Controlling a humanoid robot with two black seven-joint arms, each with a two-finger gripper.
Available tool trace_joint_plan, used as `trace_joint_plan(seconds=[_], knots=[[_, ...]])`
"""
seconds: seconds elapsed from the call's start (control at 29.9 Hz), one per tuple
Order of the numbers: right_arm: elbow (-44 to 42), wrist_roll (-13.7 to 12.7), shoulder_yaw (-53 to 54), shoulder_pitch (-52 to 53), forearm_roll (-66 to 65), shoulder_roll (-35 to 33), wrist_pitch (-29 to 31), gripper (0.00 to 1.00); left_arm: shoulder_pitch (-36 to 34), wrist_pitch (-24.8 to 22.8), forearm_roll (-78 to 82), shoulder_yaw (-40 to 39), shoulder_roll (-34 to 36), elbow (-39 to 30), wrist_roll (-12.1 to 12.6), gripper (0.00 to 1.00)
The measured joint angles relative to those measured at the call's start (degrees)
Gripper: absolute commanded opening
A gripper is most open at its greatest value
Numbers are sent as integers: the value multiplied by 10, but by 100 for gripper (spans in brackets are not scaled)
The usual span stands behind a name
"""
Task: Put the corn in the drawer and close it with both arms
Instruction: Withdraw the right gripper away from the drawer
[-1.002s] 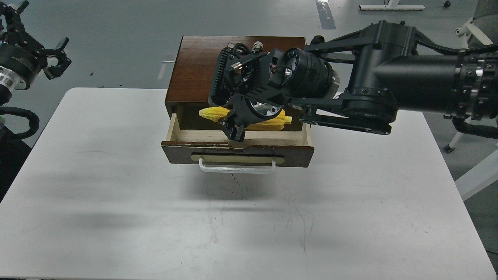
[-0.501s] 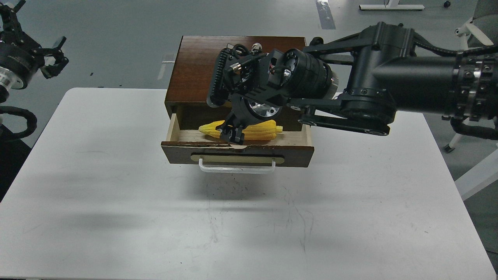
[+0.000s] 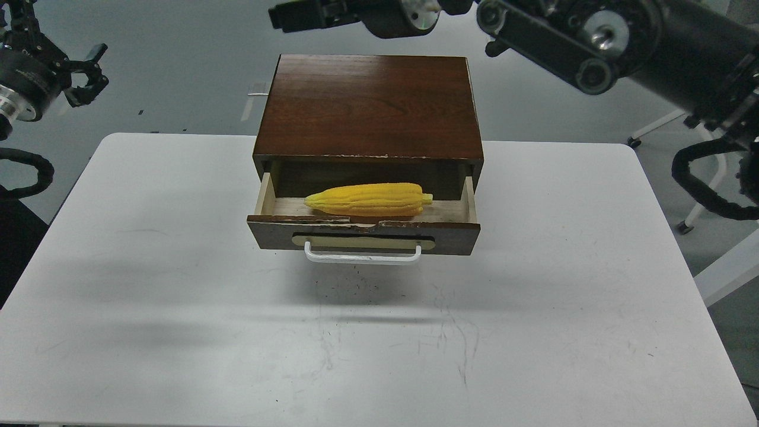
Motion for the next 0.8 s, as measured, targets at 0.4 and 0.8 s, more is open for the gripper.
trace_joint_plan(seconds=[0.4,0.8], knots=[[-47,-3,90,-136,582,-196,0,100,-54,0,195,0,3,-91,-8,92],[-117,-9,179,-304,825,-238,0,100,-49,0,470,1,101,-376,-23,91]])
